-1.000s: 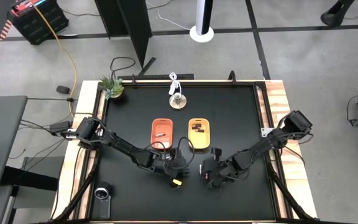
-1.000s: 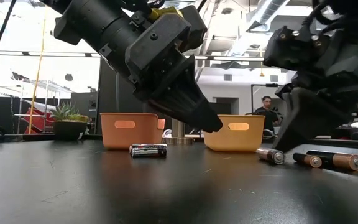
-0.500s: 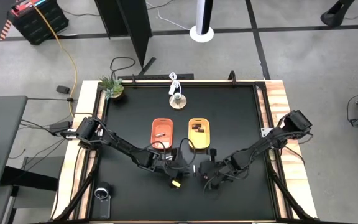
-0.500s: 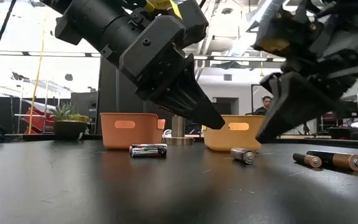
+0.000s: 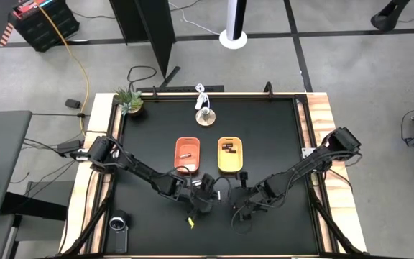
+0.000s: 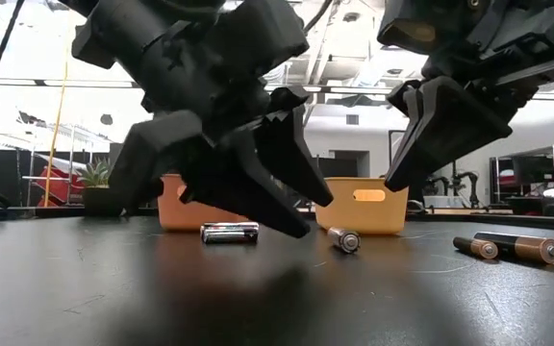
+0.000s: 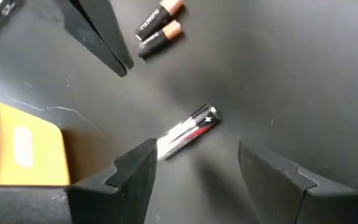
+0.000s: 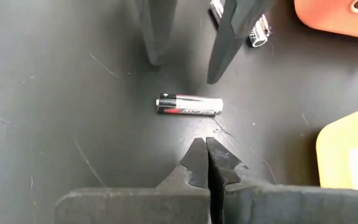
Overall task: Sort batteries
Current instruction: Put the silver battery into the orange bin
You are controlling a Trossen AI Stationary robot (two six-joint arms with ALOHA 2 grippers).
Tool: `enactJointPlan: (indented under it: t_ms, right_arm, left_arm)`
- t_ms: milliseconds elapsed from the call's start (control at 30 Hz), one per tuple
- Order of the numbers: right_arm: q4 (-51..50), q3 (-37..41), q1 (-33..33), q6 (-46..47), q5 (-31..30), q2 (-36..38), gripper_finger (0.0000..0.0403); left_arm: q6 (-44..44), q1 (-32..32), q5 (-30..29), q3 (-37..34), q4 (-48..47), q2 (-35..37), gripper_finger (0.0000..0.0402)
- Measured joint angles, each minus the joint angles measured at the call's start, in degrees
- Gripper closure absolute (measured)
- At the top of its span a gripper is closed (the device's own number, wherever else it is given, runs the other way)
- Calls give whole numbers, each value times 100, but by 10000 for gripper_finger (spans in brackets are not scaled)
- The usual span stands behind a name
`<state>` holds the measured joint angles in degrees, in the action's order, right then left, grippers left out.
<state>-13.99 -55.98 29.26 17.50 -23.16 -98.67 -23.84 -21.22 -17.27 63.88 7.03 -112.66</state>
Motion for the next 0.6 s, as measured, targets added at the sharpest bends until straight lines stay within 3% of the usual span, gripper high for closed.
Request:
enactJointPlan:
  t_ms: [267, 600]
  right_arm:
    - [-297, -195, 0, -8, 2, 0, 398]
    - [-705, -396, 67, 0, 33, 0, 398]
  left_arm:
    - [-598, 199, 208, 0, -222, 0, 183]
    - [-1210, 438, 891, 0, -199, 0, 184]
